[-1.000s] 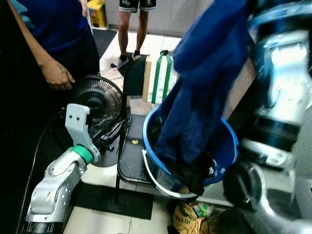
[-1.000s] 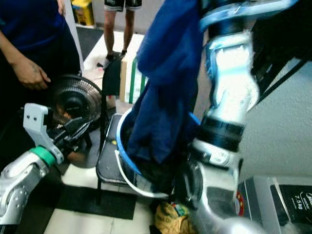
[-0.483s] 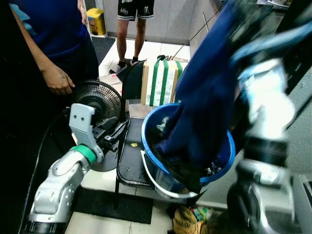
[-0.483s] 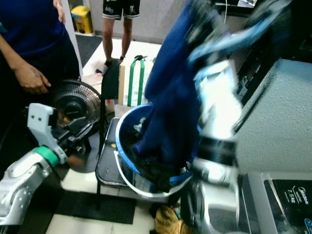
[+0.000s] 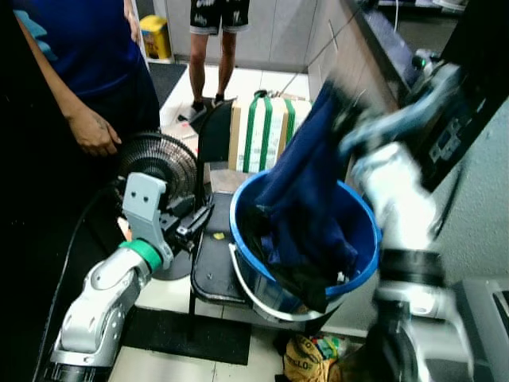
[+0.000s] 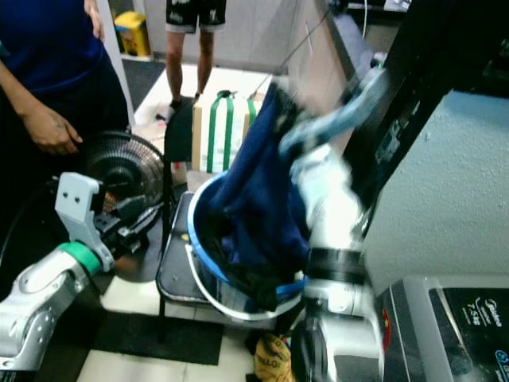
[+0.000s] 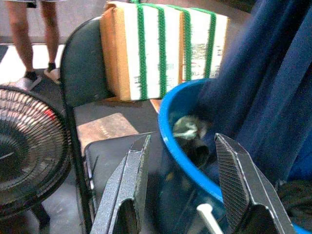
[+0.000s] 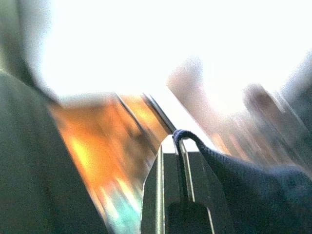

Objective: Clothes washing

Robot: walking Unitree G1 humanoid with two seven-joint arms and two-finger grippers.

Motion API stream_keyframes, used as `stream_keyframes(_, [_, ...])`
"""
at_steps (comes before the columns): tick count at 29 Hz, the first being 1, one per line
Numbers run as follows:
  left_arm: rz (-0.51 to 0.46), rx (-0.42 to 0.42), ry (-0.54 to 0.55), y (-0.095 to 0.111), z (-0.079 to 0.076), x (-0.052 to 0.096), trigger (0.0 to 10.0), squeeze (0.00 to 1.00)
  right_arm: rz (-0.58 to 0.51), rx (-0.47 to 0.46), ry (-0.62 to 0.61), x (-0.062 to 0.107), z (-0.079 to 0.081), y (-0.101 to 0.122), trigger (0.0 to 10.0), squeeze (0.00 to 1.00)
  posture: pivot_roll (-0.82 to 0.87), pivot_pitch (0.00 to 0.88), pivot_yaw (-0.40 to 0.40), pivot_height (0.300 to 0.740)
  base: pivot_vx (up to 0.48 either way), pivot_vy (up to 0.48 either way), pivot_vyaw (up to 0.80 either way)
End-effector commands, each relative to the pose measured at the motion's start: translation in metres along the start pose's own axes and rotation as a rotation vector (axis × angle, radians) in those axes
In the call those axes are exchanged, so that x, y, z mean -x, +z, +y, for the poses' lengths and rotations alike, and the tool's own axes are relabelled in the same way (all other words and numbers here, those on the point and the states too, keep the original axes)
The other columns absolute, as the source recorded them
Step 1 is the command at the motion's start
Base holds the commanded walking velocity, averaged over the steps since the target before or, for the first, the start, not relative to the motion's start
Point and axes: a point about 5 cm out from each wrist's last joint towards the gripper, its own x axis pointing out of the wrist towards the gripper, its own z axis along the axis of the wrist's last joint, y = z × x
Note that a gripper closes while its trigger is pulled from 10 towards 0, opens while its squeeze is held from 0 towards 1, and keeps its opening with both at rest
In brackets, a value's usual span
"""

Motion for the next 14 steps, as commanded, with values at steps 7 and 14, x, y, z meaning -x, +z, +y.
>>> stream_keyframes(7, [0.023,-0.008,-0.014,-0.005,-0.002,0.001,10.0,0.0,-0.112,-0.005,0.081,0.001,0.001,0.024,0.0,0.0,0.1,0.0,0.011,0.74,0.0,0.0,0.0])
stream_keyframes(14, [0.032,-0.016,-0.023,-0.006,-0.002,0.002,10.0,0.0,0.113,0.022,-0.014,0.044,-0.024,-0.034,0.0,0.0,0.11,0.008,0.015,0.74,0.0,0.0,0.0])
